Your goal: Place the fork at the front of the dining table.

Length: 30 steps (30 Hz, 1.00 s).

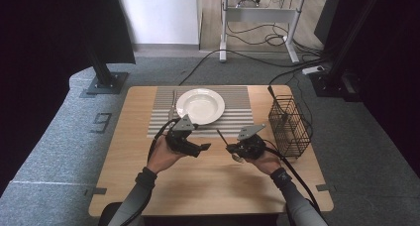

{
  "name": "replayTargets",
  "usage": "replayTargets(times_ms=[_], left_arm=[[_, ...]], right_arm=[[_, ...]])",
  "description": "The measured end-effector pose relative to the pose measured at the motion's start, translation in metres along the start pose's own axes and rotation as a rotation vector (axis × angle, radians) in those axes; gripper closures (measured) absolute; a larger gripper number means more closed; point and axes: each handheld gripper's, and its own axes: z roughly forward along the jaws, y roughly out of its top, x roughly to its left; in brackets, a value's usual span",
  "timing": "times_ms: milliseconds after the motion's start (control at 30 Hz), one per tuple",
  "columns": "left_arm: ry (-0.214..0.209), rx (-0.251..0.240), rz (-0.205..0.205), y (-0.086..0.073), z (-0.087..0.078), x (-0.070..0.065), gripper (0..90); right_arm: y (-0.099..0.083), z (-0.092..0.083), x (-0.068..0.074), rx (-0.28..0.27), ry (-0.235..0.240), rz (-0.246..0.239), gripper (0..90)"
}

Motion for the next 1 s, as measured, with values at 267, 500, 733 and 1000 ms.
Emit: replayTargets(times_ms=[267,500,733,1000], left_arm=[[0.080,0.018,-0.083,-0.044,0.007,0.004,2.8],[0.109,0.044,-0.100,-0.066,0.013,-0.001,0.0],[0.140,0.100,-0.108,-0.089,0.021,-0.009,0.0],[0.151,0.128,-0.126,-0.103,0.023,-0.010,0.0]], right_arm=[[0.001,-0.003,-0.007,-0.016,-0.035,0.035,84.2],[0.004,-0.006,-0.015,-0.012,-0.059,0.044,84.2],[0.009,-0.007,-0.027,-0.010,-0.112,0.072,84.2],[0.014,-0.002,-0.045,0.014,-0.172,0.111,84.3]])
